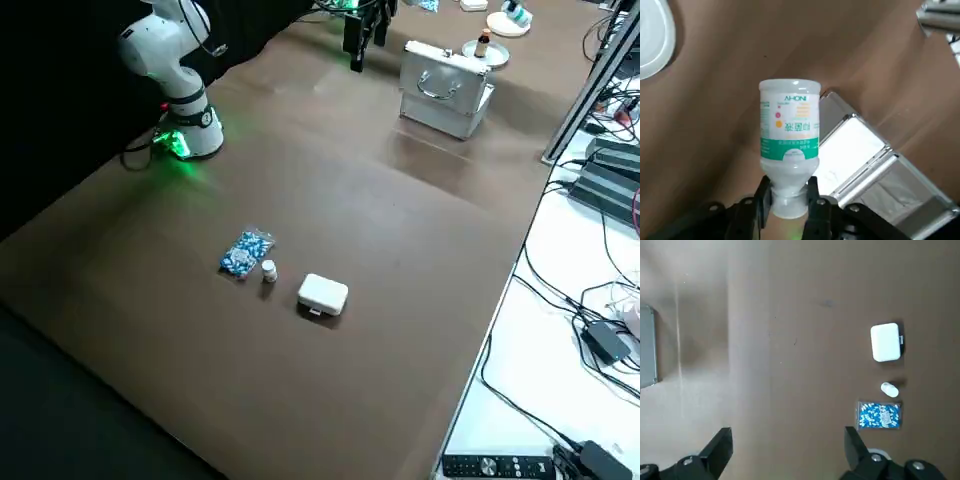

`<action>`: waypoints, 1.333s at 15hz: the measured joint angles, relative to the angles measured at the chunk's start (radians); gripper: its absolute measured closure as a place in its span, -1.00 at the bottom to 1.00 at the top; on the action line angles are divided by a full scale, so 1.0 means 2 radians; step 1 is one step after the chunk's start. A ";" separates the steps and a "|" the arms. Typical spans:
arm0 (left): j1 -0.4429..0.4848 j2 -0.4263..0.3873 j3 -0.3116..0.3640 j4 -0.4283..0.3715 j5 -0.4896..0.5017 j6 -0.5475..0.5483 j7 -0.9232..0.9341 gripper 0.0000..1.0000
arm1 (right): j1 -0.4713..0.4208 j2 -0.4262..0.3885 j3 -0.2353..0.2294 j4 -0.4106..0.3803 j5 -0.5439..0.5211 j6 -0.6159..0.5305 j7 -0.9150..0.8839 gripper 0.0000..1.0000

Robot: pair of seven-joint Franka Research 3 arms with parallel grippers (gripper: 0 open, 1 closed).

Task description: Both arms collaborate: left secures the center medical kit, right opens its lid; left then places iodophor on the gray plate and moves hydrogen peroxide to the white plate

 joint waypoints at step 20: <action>0.312 0.092 0.002 -0.016 -0.230 -0.143 -0.036 0.36 | 0.000 0.002 0.000 -0.002 0.000 0.018 0.000 -0.97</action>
